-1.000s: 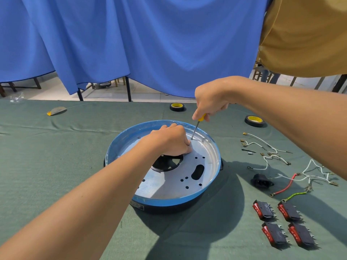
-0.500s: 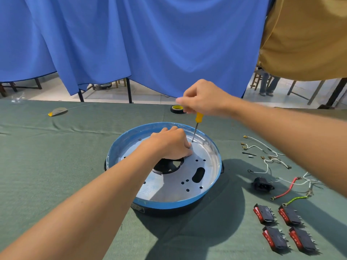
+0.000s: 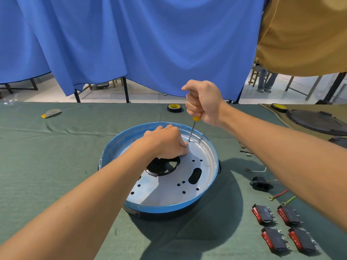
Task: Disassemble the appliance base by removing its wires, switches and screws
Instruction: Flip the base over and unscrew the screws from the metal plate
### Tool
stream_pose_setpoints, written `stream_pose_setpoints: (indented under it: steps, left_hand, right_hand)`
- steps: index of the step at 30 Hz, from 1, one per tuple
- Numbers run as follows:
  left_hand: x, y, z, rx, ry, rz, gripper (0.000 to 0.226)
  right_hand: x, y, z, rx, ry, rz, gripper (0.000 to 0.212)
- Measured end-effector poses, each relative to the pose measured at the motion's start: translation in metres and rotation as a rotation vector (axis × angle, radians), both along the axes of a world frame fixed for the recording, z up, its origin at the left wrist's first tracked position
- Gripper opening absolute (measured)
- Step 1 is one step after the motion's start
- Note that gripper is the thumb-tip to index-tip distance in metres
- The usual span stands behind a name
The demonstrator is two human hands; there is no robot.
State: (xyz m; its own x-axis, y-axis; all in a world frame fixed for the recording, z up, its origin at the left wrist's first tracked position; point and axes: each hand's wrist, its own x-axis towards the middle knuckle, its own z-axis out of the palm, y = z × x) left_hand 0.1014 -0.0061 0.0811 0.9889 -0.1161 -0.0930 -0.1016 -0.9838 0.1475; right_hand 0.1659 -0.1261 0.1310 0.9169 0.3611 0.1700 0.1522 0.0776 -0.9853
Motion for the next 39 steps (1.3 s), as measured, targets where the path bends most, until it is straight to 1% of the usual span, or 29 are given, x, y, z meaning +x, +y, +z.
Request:
stream_pose_setpoints:
  steps: [1,2,3,4,7,9,12,14,16,18,19,22,23,24,25,27,28,29,31,32,33,34,35,36,37,39]
  left_hand:
    - [0.0,0.0,0.0,-0.004,-0.003,0.001,0.04]
    - [0.0,0.0,0.0,-0.009,-0.006,0.0,0.04]
    - [-0.001,0.0,-0.001,-0.014,-0.008,-0.003,0.04]
    - [-0.002,0.0,-0.001,-0.018,-0.011,-0.008,0.04]
    - [-0.005,0.001,-0.002,-0.026,-0.009,-0.012,0.038]
    - [-0.006,0.001,-0.002,-0.026,-0.009,-0.007,0.038]
    - [-0.006,0.0,-0.002,-0.027,-0.016,-0.004,0.036]
    - [-0.006,0.001,-0.002,-0.027,-0.014,-0.004,0.034]
    - [-0.006,0.001,-0.003,-0.034,-0.017,-0.005,0.031]
    - [-0.006,0.001,-0.003,-0.033,-0.018,-0.009,0.031]
    - [-0.006,0.002,-0.004,-0.03,-0.019,-0.01,0.032]
    - [-0.007,0.002,-0.003,-0.028,-0.017,-0.01,0.031]
    - [-0.007,0.002,-0.003,-0.03,-0.016,-0.01,0.031]
    - [-0.008,0.002,-0.003,-0.031,-0.015,-0.009,0.031]
    - [-0.008,0.002,-0.004,-0.033,-0.011,-0.009,0.032]
    - [-0.009,0.003,-0.005,-0.038,-0.002,-0.012,0.033]
    - [-0.009,0.004,-0.005,-0.04,-0.002,-0.015,0.034]
    - [-0.008,0.004,-0.005,-0.041,-0.002,-0.019,0.035]
    - [-0.008,0.004,-0.005,-0.038,0.0,-0.022,0.037]
    - [-0.008,0.004,-0.005,-0.033,0.001,-0.023,0.038]
    - [-0.008,0.004,-0.005,-0.029,0.004,-0.025,0.038]
    - [-0.007,0.004,-0.005,-0.026,0.006,-0.028,0.038]
    - [-0.007,0.004,-0.004,-0.025,0.006,-0.03,0.038]
    - [-0.007,0.004,-0.004,-0.023,0.005,-0.032,0.037]
    - [-0.007,0.004,-0.004,-0.02,0.002,-0.034,0.037]
    - [-0.007,0.004,-0.005,-0.02,0.0,-0.034,0.038]
  right_hand:
    - [0.0,-0.002,0.003,-0.042,0.014,0.068,0.056]
    - [0.0,-0.001,0.004,-0.075,0.02,0.091,0.057]
    - [-0.001,0.002,0.004,-0.082,0.031,0.065,0.057]
    - [-0.002,0.007,0.003,-0.058,0.047,-0.011,0.056]
    - [-0.009,0.024,-0.003,0.071,0.077,-0.413,0.049]
    - [-0.012,0.028,-0.007,0.122,0.058,-0.615,0.049]
    - [-0.013,0.035,-0.011,0.151,-0.028,-0.782,0.053]
    - [-0.016,0.042,-0.017,0.14,-0.136,-0.808,0.055]
    - [-0.017,0.05,-0.023,0.113,-0.229,-0.762,0.056]
    - [-0.016,0.052,-0.024,0.042,-0.276,-0.633,0.056]
    - [-0.015,0.052,-0.022,0.0,-0.277,-0.515,0.055]
    - [-0.008,0.045,-0.012,-0.142,-0.192,-0.031,0.056]
    - [-0.006,0.043,-0.01,-0.181,-0.159,0.1,0.057]
    - [-0.005,0.041,-0.008,-0.196,-0.137,0.184,0.058]
    - [-0.003,0.039,-0.008,-0.187,-0.125,0.207,0.058]
    - [-0.002,0.036,-0.008,-0.174,-0.122,0.114,0.059]
    - [-0.002,0.035,-0.007,-0.243,-0.175,0.05,0.059]
    - [-0.001,0.033,-0.005,-0.415,-0.281,-0.027,0.056]
    - [0.002,0.026,0.006,-0.955,-0.531,-0.187,0.045]
    - [0.001,0.022,0.017,-1.203,-0.583,-0.21,0.042]
    - [-0.001,0.019,0.028,-1.404,-0.577,-0.162,0.045]
    - [-0.002,0.016,0.037,-1.558,-0.529,-0.067,0.053]
    - [-0.005,0.015,0.045,-1.667,-0.455,0.03,0.06]
    - [-0.007,0.013,0.05,-1.718,-0.385,0.1,0.064]
    - [-0.006,0.012,0.053,-1.721,-0.342,0.136,0.063]
    - [-0.005,0.013,0.053,-1.688,-0.329,0.157,0.05]
